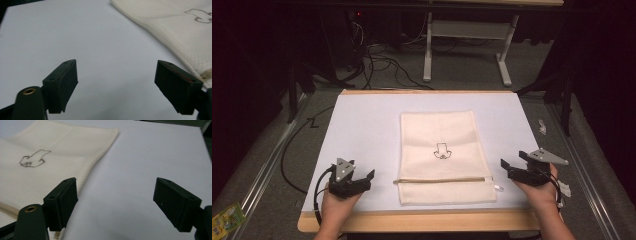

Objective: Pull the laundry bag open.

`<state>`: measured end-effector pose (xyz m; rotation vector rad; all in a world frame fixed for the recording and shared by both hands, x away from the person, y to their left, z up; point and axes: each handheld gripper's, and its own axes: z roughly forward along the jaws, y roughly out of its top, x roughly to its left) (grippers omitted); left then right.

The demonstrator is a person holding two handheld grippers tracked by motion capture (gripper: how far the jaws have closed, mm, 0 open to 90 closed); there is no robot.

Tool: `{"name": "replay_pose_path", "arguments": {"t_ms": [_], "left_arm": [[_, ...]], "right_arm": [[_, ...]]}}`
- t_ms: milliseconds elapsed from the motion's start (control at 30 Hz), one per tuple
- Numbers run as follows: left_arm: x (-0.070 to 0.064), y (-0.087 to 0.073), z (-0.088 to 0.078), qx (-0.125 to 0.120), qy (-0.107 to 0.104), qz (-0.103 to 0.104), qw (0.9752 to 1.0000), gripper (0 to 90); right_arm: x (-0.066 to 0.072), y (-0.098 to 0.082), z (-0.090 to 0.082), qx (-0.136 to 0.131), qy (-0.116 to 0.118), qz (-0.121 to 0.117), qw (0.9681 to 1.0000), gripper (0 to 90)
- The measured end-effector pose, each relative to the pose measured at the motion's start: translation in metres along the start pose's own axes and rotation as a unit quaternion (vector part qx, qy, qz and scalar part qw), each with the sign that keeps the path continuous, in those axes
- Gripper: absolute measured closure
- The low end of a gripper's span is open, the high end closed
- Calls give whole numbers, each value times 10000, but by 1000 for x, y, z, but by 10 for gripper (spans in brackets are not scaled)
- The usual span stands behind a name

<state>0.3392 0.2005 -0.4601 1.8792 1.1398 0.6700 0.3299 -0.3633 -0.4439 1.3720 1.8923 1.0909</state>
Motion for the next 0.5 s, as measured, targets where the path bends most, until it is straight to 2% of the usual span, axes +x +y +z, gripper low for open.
{"name": "replay_pose_path", "arguments": {"t_ms": [100,233,400,500], "left_arm": [[4,0,-4,-83,45,-20,10000,169],[2,2,-4,-83,-21,35,10000,166],[0,0,-2,28,-60,215,9997,165],[2,-2,-3,43,-63,176,9998,143]], "right_arm": [[-12,-2,-3,-54,-178,144,9997,197],[-18,-4,-4,-49,-258,325,9991,200],[-11,-4,0,15,-245,166,9996,212],[-8,-1,6,-15,-231,121,9997,199]]}}
